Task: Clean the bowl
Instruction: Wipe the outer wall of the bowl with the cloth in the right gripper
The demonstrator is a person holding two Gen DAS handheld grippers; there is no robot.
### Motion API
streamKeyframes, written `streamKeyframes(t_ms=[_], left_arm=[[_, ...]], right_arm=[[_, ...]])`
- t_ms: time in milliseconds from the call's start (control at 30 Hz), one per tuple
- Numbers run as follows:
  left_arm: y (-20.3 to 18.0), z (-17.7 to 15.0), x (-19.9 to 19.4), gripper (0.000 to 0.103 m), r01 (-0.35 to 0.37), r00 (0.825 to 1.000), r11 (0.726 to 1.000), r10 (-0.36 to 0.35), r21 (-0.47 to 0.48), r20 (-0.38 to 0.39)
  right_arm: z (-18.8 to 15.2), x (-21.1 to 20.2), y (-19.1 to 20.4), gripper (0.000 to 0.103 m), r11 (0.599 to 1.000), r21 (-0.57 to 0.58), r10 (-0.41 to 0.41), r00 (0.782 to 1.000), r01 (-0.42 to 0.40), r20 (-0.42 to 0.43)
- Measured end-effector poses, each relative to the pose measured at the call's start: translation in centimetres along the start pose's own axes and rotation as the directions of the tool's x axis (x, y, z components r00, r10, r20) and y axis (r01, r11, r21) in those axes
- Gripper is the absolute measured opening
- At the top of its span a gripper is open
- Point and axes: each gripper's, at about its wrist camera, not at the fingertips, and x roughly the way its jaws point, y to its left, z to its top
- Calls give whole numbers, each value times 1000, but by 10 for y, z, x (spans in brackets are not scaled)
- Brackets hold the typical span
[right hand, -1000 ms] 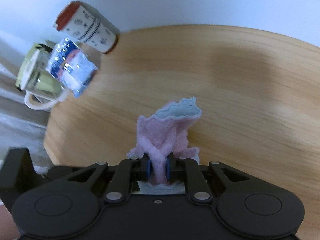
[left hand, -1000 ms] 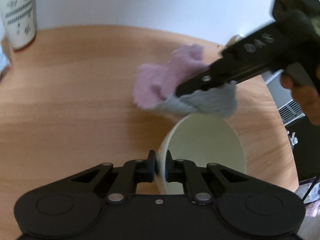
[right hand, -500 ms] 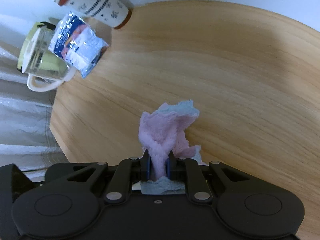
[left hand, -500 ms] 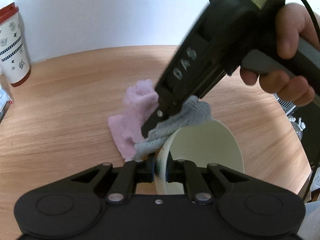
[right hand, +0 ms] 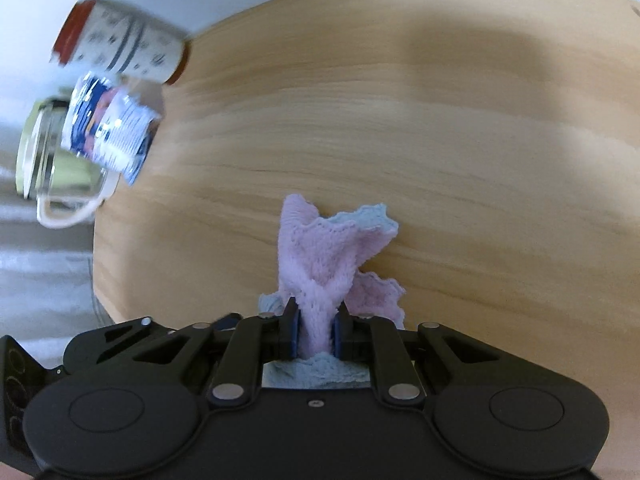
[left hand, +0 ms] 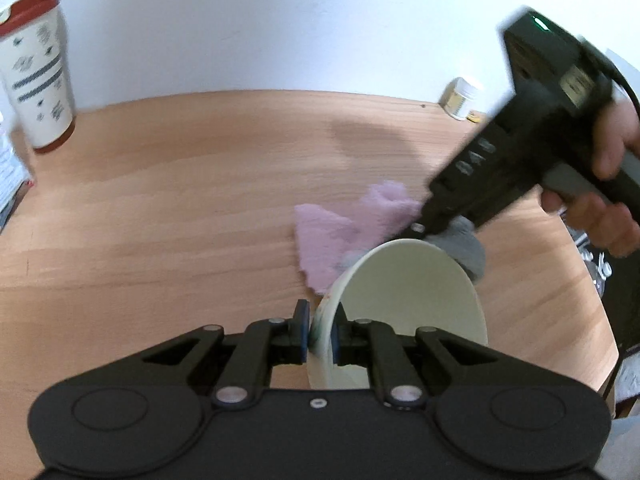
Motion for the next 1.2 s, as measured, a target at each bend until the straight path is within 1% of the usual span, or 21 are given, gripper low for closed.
streamKeyframes(t_ms=[133,233,367,467,567,733,833,900,967,1000,1067,1133,1200], left_arm=[[8,-2,4,10,-11,1000,999,11,-31,-14],[14,-1,7,9,-11,1000,998,10,-64,-25],[20,0,10,8,-1,999,996,-4,-95,-45],[28,4,12,8,17,997,995,-24,-99,-71],[32,10,12,8,29,995,997,-36,-78,-98],[42,20,17,9,54,983,998,-57,-23,-172],[43,25,18,9,72,979,997,-69,14,-190],[42,29,20,11,89,976,995,-78,45,-204],[40,34,21,14,108,972,991,-87,84,-219],[38,37,23,16,126,967,985,-96,114,-237],[35,43,29,17,138,958,977,-90,161,-271],[31,50,33,20,137,959,969,-77,206,-272],[29,53,36,22,157,956,962,-90,225,-280]], right_arm=[[-17,2,-22,17,993,113,43,999,-46,28],[-31,4,-29,17,984,163,61,997,-67,39],[-39,-2,-33,17,972,209,88,993,-104,83],[-34,-8,-30,17,971,205,101,988,-123,114],[-28,-9,-21,17,977,177,97,988,-117,120],[-22,-2,-12,17,983,150,93,989,-109,112],[-21,2,-9,17,984,145,92,990,-107,111],[-20,5,-8,17,984,142,91,990,-106,111],[-19,6,-5,17,986,133,87,990,-102,111],[-18,7,-4,17,987,128,84,990,-98,110],[-18,7,-3,17,988,122,78,991,-92,109],[-16,7,-1,17,990,117,68,991,-81,112],[-16,8,1,17,990,118,61,991,-74,116]])
